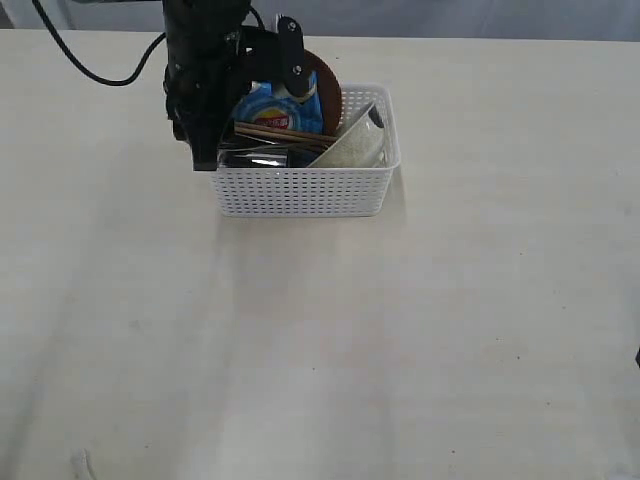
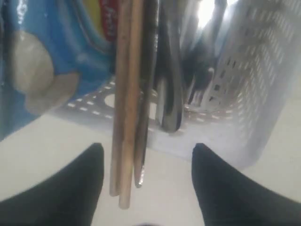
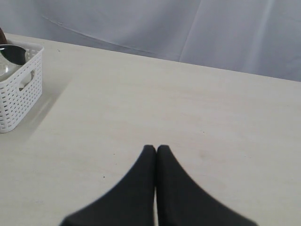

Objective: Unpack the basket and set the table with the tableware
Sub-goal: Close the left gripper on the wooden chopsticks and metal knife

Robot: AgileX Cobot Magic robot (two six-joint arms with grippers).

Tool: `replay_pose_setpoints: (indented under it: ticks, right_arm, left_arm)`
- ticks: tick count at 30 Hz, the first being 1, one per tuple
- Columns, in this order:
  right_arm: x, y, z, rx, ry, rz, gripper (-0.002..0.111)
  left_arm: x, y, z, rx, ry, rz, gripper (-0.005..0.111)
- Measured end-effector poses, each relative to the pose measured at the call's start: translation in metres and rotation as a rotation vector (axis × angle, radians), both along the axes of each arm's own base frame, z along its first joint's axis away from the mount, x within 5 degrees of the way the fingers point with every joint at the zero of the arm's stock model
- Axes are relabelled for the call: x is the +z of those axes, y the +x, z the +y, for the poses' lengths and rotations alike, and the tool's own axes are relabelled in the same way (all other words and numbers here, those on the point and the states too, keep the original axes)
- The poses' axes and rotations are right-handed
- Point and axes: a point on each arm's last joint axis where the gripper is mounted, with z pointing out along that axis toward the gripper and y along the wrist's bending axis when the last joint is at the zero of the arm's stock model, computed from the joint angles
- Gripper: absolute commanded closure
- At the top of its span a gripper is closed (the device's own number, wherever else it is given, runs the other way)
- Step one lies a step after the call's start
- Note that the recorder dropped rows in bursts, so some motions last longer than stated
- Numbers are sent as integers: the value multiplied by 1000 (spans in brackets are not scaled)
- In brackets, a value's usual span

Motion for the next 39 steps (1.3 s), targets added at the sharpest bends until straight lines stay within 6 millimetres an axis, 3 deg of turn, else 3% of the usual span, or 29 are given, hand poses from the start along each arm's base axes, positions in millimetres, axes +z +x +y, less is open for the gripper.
replay_pose_setpoints:
  ticks: [6, 39]
  right_arm:
    - [0, 0, 0, 0, 0, 0, 109]
    - [0, 0, 0, 0, 0, 0, 109]
  left_arm:
    - [0, 2, -3, -25, -26, -17, 58]
    - [-1, 10, 2, -3, -96, -30, 58]
